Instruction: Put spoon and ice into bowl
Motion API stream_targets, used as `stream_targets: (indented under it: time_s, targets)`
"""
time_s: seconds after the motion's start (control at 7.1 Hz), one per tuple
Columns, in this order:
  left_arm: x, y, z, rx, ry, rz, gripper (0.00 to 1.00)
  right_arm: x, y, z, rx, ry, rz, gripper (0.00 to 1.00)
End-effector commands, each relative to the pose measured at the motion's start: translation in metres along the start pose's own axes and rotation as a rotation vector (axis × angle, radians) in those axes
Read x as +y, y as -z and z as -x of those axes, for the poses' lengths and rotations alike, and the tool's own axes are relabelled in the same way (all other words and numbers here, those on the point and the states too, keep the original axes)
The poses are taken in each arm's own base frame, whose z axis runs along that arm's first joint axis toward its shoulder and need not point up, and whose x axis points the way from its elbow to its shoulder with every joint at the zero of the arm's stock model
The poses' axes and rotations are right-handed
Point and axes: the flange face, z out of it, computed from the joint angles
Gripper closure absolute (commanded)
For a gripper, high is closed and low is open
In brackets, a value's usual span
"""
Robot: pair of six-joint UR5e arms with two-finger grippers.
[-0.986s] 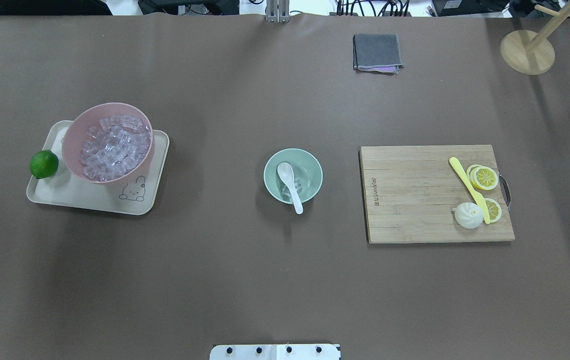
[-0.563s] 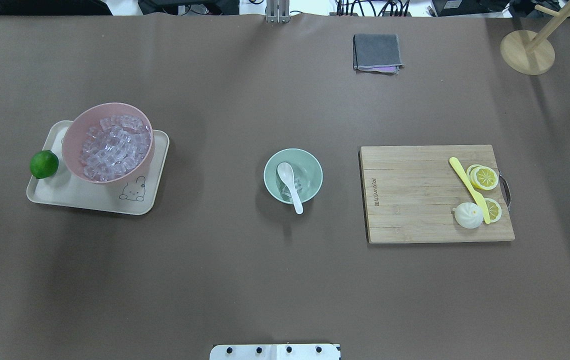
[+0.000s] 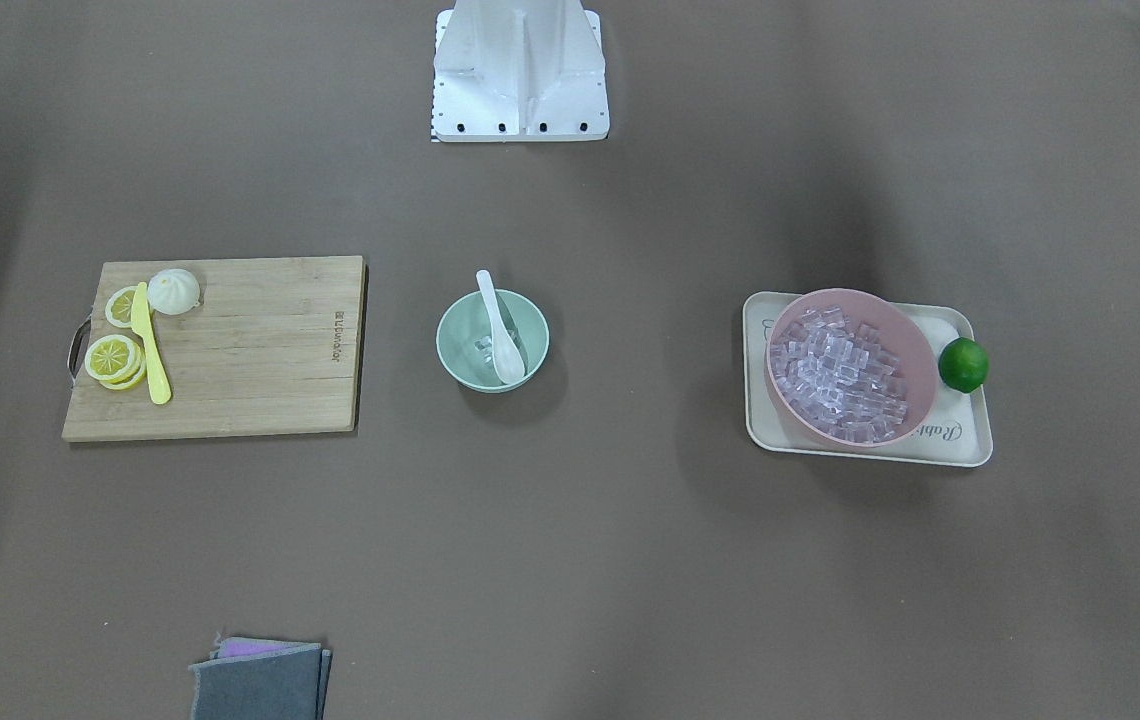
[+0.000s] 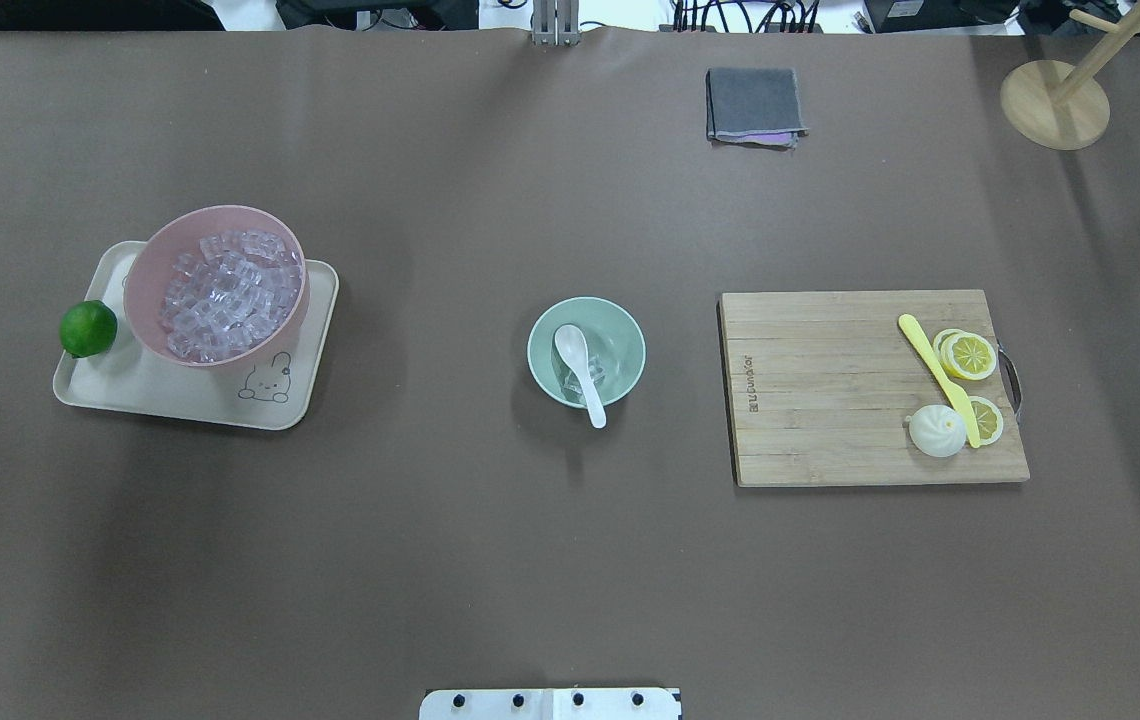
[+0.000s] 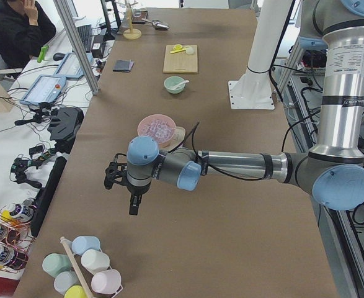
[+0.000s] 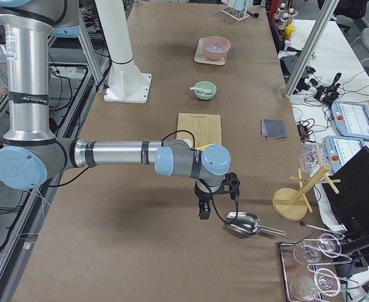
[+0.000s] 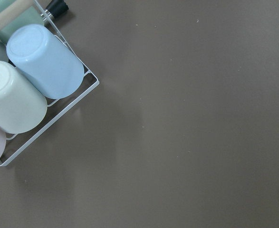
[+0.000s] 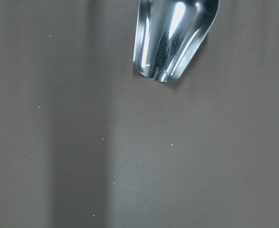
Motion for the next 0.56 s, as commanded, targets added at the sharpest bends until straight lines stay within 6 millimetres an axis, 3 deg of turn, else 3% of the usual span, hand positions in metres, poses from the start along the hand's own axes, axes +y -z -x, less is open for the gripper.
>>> stream_targets:
  time_s: [0.0,0.42]
  targets:
    - [0.0067,-0.0015,0.0026,0.0,0.005,0.005,0.02,0.0,-0.0006,-0.0006,0.0,-0.002,0.001,0.0]
    - [0.0068,-0.0015,0.0016,0.0,0.007,0.01,0.02,0.0,-0.0006,-0.0004,-0.002,-0.002,0.0,0.0]
